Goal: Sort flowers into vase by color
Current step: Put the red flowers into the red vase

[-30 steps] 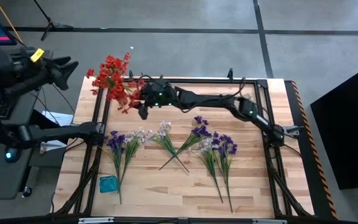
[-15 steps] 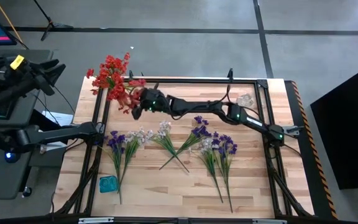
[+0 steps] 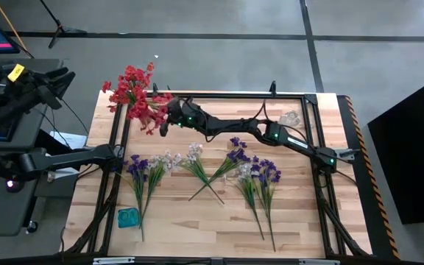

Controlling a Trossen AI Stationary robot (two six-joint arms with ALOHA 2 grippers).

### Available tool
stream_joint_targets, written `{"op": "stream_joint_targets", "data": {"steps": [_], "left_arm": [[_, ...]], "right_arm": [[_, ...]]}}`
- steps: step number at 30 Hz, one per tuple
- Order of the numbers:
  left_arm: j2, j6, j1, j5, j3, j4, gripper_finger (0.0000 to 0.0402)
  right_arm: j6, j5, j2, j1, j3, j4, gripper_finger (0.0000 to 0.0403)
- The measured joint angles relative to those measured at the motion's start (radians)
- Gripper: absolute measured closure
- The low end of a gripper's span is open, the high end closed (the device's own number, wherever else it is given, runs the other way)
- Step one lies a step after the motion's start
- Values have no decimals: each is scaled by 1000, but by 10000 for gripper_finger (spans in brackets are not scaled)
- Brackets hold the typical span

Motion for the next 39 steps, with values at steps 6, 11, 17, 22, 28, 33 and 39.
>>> {"op": "stream_joint_targets", "data": {"steps": [6, 11, 17, 22, 28, 33, 39], "left_arm": [[6, 14, 0, -18, -55, 54, 193], [7, 50, 0, 43, -260, 130, 193], [-59, 0, 0, 226, -540, 327, 193], [-195, -123, 0, 321, -712, 381, 193], [-438, -237, 3, 292, -810, 317, 214], [-528, -308, 55, 255, -919, 186, 294], [-480, -399, 111, 207, -1109, 109, 391]], "right_arm": [[-28, -32, 42, -3, 80, -3, 215], [-114, -35, 39, -9, 94, -1, 215], [-116, -48, 41, -16, 94, -89, 215], [-92, -50, 35, -20, 94, -105, 215], [-89, -91, -68, -68, 92, -352, 236], [-169, -144, -182, -124, 93, -604, 348], [-204, -212, -310, -175, 93, -880, 396]]}}
